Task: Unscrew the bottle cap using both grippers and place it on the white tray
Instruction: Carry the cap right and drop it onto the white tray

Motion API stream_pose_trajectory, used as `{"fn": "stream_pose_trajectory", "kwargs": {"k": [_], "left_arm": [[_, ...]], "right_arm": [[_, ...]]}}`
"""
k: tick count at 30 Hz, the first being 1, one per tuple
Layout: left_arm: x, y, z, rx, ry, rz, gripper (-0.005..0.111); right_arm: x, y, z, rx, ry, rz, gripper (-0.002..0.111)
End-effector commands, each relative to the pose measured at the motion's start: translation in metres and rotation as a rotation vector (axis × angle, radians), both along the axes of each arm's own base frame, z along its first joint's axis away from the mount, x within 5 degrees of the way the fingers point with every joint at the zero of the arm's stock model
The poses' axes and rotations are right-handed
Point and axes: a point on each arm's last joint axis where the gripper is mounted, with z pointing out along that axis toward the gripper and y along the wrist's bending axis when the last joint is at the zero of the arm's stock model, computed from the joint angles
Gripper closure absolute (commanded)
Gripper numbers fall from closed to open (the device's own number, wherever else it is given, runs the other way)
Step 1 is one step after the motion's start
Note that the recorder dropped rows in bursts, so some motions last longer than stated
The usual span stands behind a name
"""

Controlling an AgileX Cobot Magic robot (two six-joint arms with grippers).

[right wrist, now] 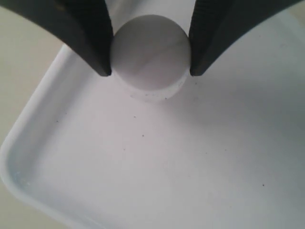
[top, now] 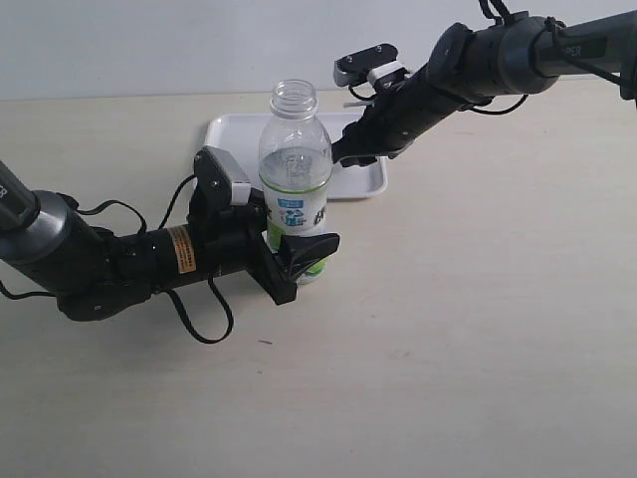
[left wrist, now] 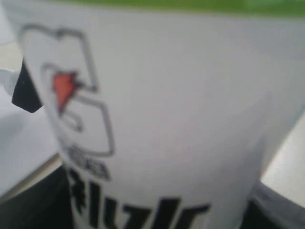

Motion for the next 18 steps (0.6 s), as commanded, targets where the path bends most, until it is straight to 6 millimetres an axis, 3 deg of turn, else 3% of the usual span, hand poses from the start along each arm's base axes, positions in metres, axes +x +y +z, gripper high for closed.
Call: {"fn": "stream_pose_trajectory", "kwargs": {"k": [1,7,9,13,15,18], "left_arm": [[0.0026,-0.0005,0.0082,-0.049,-0.026,0.004,0.106],[0.0026,-0.0005,0.0082,-0.049,-0.026,0.004,0.106],[0.0026,-0.0005,0.0082,-0.049,-0.026,0.004,0.106],[0.0026,-0.0005,0.0082,-0.049,-0.026,0.004,0.106],[0.0026,-0.0005,0.0082,-0.048,-0.028,0.004,0.106],[0.0026,-0.0005,0.0082,-0.048,-0.028,0.004,0.106]], "right_arm": [[0.0024,-0.0011,0.0006,0.005,-0.009,0.009,0.102],[0.0022,-0.0010,0.0005,0.004,-0.007,0.012,0.085],[0.0022,-0.0010,0.0005,0.002,-0.008,0.014,0.068],[0.0022,-0.0011,0.0004,-0.001,-0.009,0.018,0.045],[0.0025,-0.0013,0.0005,-0.002,-0.013,0.016,0.037],[0.0034,-0.0016,0.0042,-0.005,-0.029,0.012,0.036]]}}
